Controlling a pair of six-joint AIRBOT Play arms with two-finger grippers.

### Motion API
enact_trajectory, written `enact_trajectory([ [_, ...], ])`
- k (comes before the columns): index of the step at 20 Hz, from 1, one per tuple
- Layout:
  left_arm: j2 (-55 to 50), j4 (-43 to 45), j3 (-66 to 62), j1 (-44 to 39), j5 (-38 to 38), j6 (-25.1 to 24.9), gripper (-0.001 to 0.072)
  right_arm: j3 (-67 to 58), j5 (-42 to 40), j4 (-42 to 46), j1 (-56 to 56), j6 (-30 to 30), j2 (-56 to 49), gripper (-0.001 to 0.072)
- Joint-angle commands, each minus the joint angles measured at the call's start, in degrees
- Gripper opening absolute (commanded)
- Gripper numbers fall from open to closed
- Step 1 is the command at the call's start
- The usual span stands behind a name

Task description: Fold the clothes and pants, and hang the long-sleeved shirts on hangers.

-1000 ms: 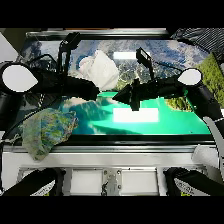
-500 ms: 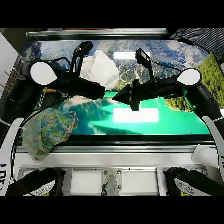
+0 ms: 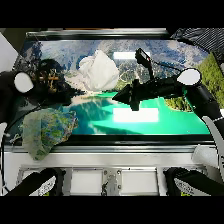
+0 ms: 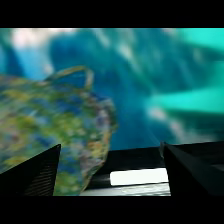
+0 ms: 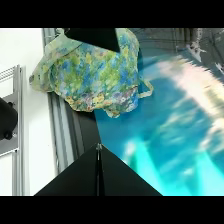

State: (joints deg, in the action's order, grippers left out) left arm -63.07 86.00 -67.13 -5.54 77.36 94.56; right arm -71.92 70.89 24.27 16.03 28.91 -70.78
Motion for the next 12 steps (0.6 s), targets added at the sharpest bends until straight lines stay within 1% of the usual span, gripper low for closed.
enact_trajectory([
  [1,6.9,6.8,15.2,13.3,-3.0,2.9,0.0720,0.0,0.0,0.0,0.0,0.0,0.0,0.0016],
  [4,10.3,6.8,25.9,22.4,-5.6,3.0,0.0720,0.0,0.0,0.0,0.0,0.0,0.0,0.0016],
  [6,11.4,6.8,30.6,25.4,-7.8,3.0,0.0720,0.0,0.0,0.0,0.0,0.0,0.0,0.0016],
  [8,11.8,6.0,34.1,26.4,-11.2,3.0,0.0720,0.0,0.0,0.0,0.0,0.0,0.0,0.0016],
  [11,9.5,-2.1,36.7,25.7,-15.8,3.0,0.0720,0.0,0.0,0.0,0.0,0.0,0.0,0.0016],
  [12,7.9,-3.9,36.6,24.9,-16.7,3.1,0.0709,0.0,0.0,0.0,0.0,0.0,0.0,0.0016],
])
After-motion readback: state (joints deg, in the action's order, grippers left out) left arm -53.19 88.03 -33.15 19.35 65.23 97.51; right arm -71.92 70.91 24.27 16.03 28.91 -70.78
